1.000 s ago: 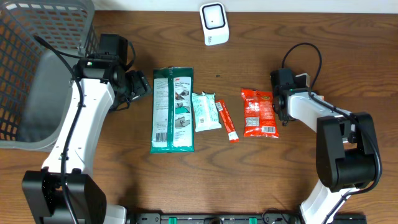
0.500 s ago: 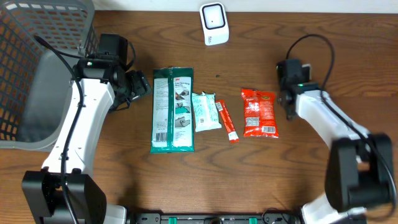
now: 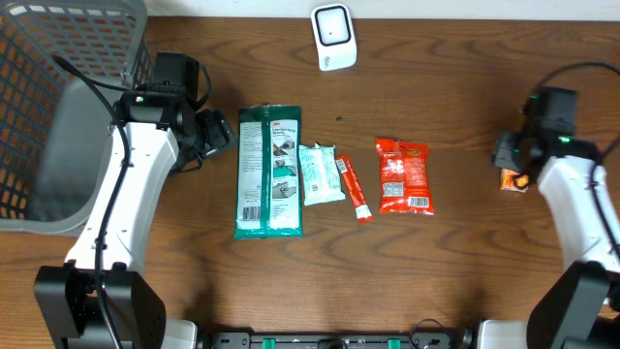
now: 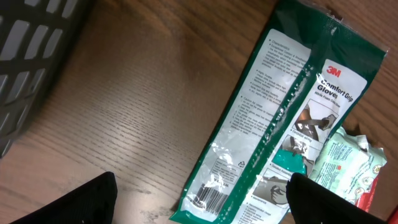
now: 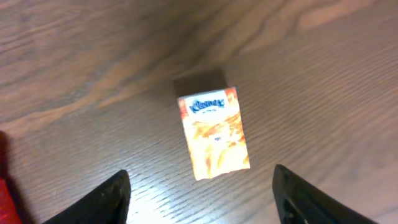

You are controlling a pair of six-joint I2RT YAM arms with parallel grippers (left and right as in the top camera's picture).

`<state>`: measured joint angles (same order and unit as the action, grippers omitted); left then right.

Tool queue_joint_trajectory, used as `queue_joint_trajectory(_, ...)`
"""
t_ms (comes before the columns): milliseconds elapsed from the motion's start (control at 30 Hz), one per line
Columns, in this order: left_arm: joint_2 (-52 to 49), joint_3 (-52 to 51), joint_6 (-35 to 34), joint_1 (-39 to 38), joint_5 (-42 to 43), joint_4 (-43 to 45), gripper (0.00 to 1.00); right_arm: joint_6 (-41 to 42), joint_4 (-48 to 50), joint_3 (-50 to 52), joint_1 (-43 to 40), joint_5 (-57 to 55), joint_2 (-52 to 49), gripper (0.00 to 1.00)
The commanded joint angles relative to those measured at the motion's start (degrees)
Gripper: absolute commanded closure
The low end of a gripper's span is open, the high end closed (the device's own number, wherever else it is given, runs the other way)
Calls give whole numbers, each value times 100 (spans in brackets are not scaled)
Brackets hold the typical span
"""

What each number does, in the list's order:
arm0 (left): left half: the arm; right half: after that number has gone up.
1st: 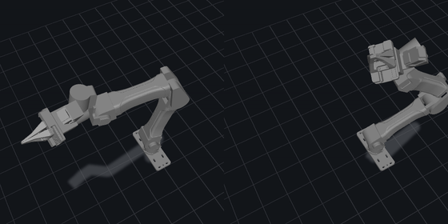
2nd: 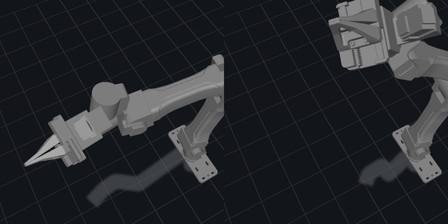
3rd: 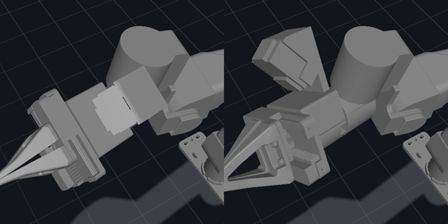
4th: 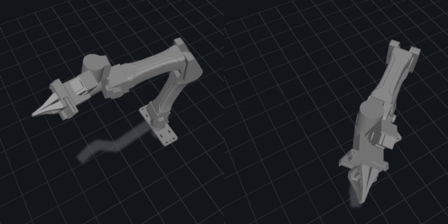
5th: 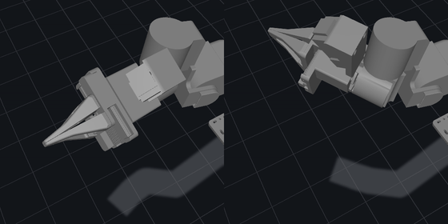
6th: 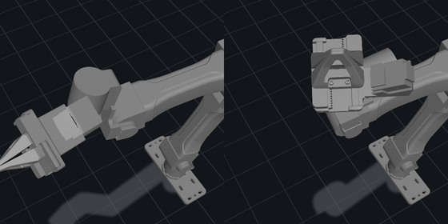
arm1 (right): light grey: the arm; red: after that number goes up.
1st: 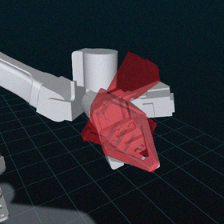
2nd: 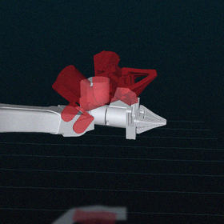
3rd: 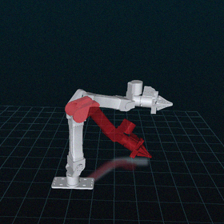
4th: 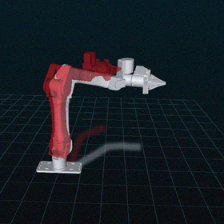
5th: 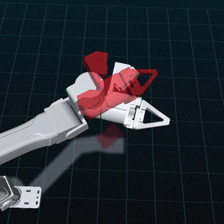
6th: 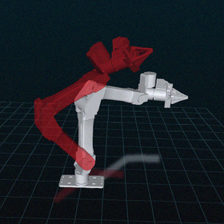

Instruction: Scan the item barcode

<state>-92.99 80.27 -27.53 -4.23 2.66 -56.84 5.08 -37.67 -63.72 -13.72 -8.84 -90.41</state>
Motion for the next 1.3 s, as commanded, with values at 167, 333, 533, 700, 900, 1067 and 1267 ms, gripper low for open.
queue_joint_trajectory(167, 39, 20, 50, 9, -72, -33, 12, -120, 236, -24, -1335, 1799, -994, 39)
queue_joint_trajectory(333, 39, 20, 50, 9, -72, -33, 12, -544, 459, -24, -1714, 2802, -1499, 56)
queue_joint_trajectory(533, 39, 20, 50, 9, -72, -33, 12, -649, 713, -24, -1860, 3058, -1749, 88)
queue_joint_trajectory(700, 39, 20, 50, 9, -72, -33, 12, -599, 697, -26, -1777, 3167, -1580, 99)
queue_joint_trajectory(900, 39, 20, 50, 9, -72, -33, 12, -566, 481, -26, -1003, 1998, -911, 99)
queue_joint_trajectory(1067, 39, 20, 50, 9, -72, -33, 12, 138, 138, -26, 522, -1209, -452, 99)
queue_joint_trajectory(1267, 39, 20, 52, 9, -72, -33, 12, 953, -203, 72, 2218, -4507, -758, 99)
